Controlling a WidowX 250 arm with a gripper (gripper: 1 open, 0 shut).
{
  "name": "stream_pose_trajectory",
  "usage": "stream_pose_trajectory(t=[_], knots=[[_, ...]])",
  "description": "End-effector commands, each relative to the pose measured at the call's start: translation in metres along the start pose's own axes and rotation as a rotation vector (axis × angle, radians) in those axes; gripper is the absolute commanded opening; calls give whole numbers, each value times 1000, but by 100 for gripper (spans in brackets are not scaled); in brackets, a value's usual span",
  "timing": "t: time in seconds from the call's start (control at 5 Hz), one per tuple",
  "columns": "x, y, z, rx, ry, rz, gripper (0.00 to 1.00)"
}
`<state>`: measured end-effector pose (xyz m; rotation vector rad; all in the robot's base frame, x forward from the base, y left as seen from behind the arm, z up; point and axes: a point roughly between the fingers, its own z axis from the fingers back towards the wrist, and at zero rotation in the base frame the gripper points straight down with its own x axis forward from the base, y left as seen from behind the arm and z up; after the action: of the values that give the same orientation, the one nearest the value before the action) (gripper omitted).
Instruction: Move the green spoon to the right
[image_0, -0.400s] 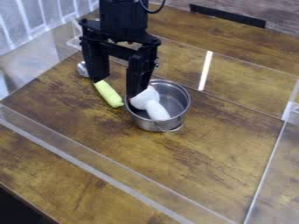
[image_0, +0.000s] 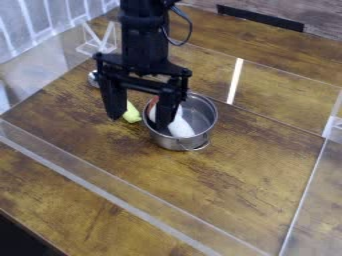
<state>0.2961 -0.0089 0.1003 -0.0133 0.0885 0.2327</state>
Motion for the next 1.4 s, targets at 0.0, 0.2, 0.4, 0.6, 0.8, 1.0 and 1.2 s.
stream_pose_trajectory(t=[0.0,0.2,0.4,0.6,0.8,1.0,1.2], knots=[[18,28,8,-34,-70,269,100],[35,50,2,-85,-89,500,100],[49,57,-8,-129,-98,722,100],[59,59,-19,-152,-103,861,100],[61,65,-32,-164,-96,827,100],[65,72,-42,-168,-94,775,100],[72,70,-39,-178,-98,824,100]])
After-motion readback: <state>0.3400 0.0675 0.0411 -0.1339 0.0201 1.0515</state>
